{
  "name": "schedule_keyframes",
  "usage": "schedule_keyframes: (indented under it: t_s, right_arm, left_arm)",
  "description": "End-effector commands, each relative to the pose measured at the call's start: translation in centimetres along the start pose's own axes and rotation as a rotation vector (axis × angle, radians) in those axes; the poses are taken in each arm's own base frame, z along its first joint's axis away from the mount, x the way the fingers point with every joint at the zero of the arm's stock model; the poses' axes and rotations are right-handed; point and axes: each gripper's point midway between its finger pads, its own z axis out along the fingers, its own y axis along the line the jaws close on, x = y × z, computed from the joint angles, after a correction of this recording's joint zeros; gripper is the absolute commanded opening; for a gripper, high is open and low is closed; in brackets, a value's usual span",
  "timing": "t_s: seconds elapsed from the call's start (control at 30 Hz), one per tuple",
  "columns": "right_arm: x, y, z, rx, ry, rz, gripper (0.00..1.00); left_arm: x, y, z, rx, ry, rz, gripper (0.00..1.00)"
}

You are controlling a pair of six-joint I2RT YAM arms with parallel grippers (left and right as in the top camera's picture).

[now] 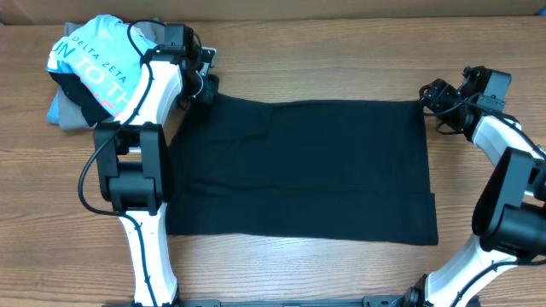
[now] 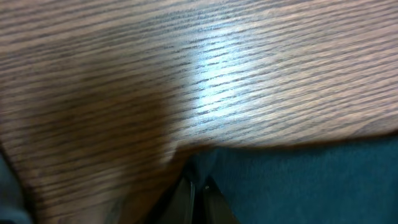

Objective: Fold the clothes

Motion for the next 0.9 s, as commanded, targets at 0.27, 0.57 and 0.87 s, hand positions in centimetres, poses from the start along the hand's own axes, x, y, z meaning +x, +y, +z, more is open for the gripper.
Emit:
schedule_keyframes:
  t_s: [0.27, 0.57, 0.87]
  right_arm:
    - [2.6, 0.8, 4.1, 0.017, 0.045, -0.127, 0.74]
    - [2.8, 0.7, 4.2, 0.041, 0.049, -0.127, 0.35]
    - [2.1, 2.4, 3.2, -0.025, 0.039, -0.13, 0.06]
  left_arm:
    - [-1.2, -0.9, -2.4, 0.015, -0.034, -0.01, 0.04]
    - [-1.1, -1.1, -2.4, 0.016, -0.029, -0.007, 0.04]
    - [-1.0, -1.1, -3.0, 0.011, -0.026, -0.008, 0.04]
